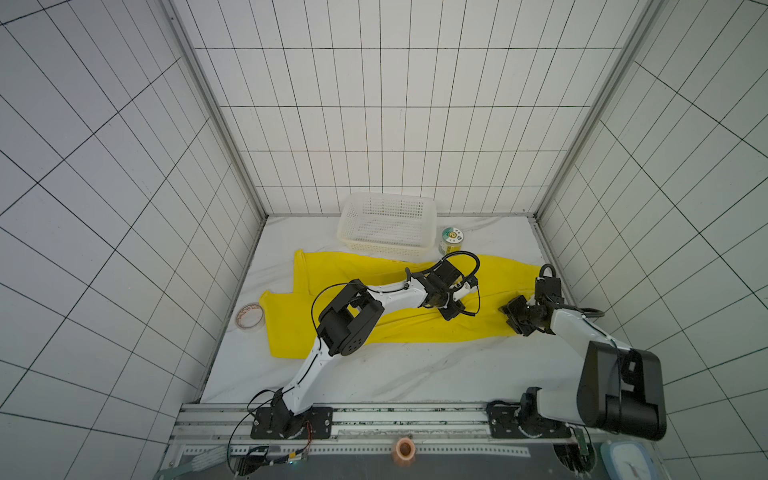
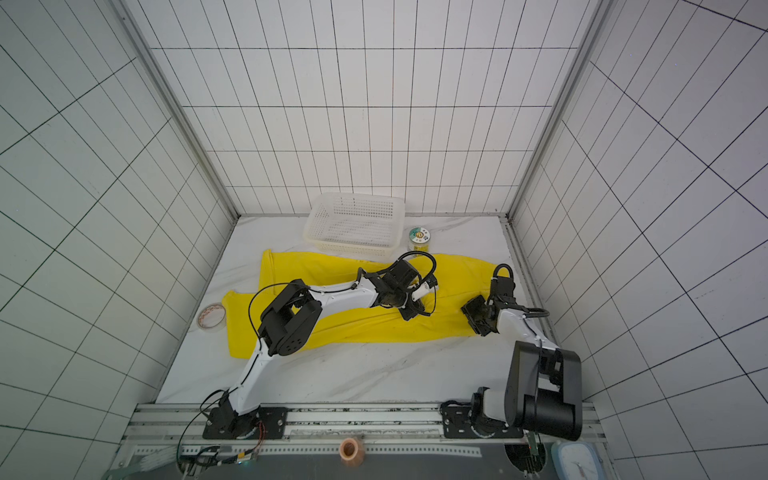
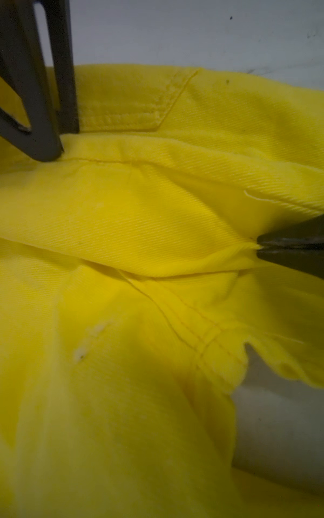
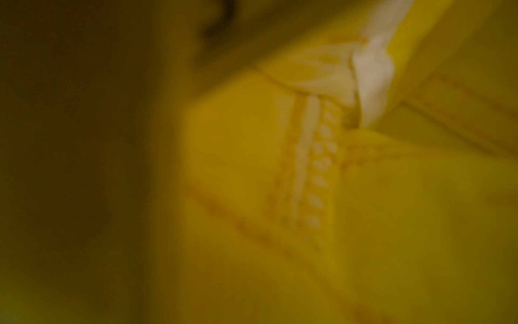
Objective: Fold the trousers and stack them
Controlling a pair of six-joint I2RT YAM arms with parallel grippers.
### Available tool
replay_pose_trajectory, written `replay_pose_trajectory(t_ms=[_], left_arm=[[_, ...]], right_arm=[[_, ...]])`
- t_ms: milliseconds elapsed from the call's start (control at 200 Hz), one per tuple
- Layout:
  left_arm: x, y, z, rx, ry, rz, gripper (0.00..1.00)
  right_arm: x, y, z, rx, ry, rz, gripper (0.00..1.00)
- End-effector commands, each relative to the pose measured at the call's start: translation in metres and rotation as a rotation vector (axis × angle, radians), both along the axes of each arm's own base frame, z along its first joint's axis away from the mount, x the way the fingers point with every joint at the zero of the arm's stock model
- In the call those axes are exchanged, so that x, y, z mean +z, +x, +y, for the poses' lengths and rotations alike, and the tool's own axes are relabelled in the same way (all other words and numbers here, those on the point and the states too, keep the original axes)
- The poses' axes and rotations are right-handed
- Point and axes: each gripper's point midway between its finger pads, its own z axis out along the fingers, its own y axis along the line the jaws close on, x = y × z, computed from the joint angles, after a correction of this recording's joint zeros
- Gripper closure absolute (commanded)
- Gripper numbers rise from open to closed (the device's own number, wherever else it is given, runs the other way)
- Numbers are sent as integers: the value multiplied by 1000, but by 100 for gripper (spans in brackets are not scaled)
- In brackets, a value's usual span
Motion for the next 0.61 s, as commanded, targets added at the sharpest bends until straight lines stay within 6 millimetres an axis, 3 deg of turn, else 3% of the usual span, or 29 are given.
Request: replay_pose_trajectory(t_ms=[0, 240, 355, 465, 600], left_arm=[[-5, -11, 1, -40, 7, 15, 100], [-8, -13, 5, -46, 19, 16, 100], [-8, -14, 4, -49, 18, 19, 100], [-7, -14, 4, -52, 17, 14, 100], [-2, -13, 5, -51, 15, 14, 100]], right_arm=[[-6, 5, 8, -6, 40, -6, 53], [8, 21, 8, -28, 55, -76, 53], [-2, 16, 7, -21, 44, -32, 54], [-10, 11, 8, -26, 46, -9, 67], [5, 17, 6, -24, 34, -43, 85]])
